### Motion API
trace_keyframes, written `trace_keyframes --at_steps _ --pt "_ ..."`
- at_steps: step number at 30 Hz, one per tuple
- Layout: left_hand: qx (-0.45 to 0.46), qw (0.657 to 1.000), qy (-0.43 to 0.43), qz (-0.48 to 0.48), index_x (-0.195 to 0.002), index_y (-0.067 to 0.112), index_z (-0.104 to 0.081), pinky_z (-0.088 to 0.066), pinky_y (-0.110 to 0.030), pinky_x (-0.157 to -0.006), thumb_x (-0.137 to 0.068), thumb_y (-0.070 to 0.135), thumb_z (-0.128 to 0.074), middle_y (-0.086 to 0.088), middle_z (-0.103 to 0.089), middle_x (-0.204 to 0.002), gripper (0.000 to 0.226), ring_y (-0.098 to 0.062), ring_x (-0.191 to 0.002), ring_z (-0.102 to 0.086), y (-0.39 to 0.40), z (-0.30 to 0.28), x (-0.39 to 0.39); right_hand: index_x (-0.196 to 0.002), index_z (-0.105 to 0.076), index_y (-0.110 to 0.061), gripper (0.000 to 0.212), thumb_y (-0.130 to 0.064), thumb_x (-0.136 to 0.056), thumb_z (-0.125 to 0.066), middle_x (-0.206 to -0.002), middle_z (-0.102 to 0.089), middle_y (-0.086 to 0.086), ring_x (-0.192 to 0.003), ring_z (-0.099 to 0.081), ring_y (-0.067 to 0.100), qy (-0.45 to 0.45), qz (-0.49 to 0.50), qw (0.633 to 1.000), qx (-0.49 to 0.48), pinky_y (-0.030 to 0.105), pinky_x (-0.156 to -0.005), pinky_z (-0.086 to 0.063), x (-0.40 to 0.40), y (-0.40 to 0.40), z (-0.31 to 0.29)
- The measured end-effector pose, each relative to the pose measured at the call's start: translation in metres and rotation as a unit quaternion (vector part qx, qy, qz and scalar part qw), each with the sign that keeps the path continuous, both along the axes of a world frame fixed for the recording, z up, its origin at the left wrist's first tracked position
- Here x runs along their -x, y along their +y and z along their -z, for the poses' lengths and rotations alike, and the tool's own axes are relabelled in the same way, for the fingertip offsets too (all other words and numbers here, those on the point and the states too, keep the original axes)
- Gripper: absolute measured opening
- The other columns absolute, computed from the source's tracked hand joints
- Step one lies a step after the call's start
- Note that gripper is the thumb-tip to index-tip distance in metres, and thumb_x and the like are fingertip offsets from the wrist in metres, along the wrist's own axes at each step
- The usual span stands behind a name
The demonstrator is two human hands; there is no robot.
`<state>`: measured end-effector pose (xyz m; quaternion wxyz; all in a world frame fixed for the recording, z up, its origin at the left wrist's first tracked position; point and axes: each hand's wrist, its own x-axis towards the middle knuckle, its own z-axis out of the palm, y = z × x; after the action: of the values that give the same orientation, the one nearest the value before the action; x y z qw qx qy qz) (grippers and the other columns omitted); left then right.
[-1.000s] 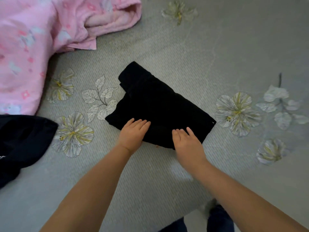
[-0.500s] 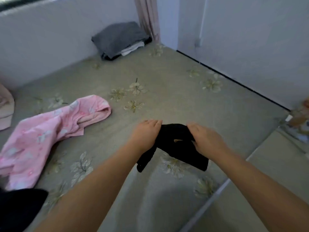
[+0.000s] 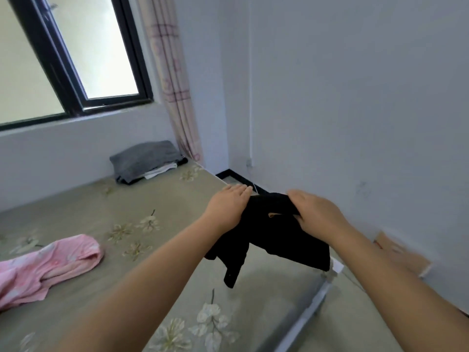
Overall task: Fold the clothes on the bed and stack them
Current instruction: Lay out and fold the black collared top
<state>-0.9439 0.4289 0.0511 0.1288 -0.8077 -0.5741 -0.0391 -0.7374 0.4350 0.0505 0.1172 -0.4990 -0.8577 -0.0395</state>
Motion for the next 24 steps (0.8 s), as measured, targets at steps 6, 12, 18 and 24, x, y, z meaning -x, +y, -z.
trace_keyframes --at_steps 6,12,18,24 --pt "-0.047 0.998 0.031 0.019 -0.144 0.004 -0.015 -0.011 -0.027 -0.108 -0.095 0.013 -0.036 -0.01 -0.024 -0.15 0.054 -0.02 -0.137 -0.024 0.089 -0.042 -0.06 -0.119 -0.046 -0.01 0.029 -0.021 -0.091 -0.045 -0.119 -0.055 0.005 -0.102 -0.055 0.027 -0.017 -0.004 0.999 -0.032 0.032 -0.072 -0.041 -0.06 0.077 -0.046" --pt "-0.092 0.995 0.029 -0.001 -0.143 0.004 -0.02 -0.016 -0.027 -0.106 -0.092 0.009 -0.038 -0.008 -0.032 -0.146 0.054 -0.019 -0.133 -0.031 0.226 -0.079 -0.104 -0.111 -0.048 -0.01 0.023 -0.019 -0.09 -0.047 -0.112 -0.058 0.006 -0.097 -0.056 0.029 -0.048 -0.013 0.996 -0.078 0.033 -0.069 -0.041 -0.104 0.217 -0.093" --pt "-0.103 0.993 0.052 -0.014 -0.139 0.003 -0.022 -0.021 -0.031 -0.108 -0.091 0.007 -0.038 -0.011 -0.033 -0.142 0.05 -0.023 -0.131 -0.03 0.364 -0.097 -0.144 -0.123 -0.044 -0.01 0.033 -0.013 -0.089 -0.046 -0.119 -0.049 0.004 -0.108 -0.048 0.022 -0.03 -0.011 0.994 -0.102 0.028 -0.078 -0.042 -0.14 0.356 -0.101" --pt "-0.076 0.994 0.038 -0.069 -0.144 0.001 0.002 0.001 -0.035 -0.114 -0.097 0.01 -0.029 -0.016 -0.001 -0.154 0.058 -0.026 -0.142 0.0 0.478 -0.079 -0.178 -0.14 -0.027 -0.006 0.047 -0.009 -0.094 -0.038 -0.149 -0.021 0.008 -0.139 -0.015 0.024 -0.052 -0.017 0.992 -0.111 0.029 -0.112 -0.014 -0.167 0.484 -0.08"
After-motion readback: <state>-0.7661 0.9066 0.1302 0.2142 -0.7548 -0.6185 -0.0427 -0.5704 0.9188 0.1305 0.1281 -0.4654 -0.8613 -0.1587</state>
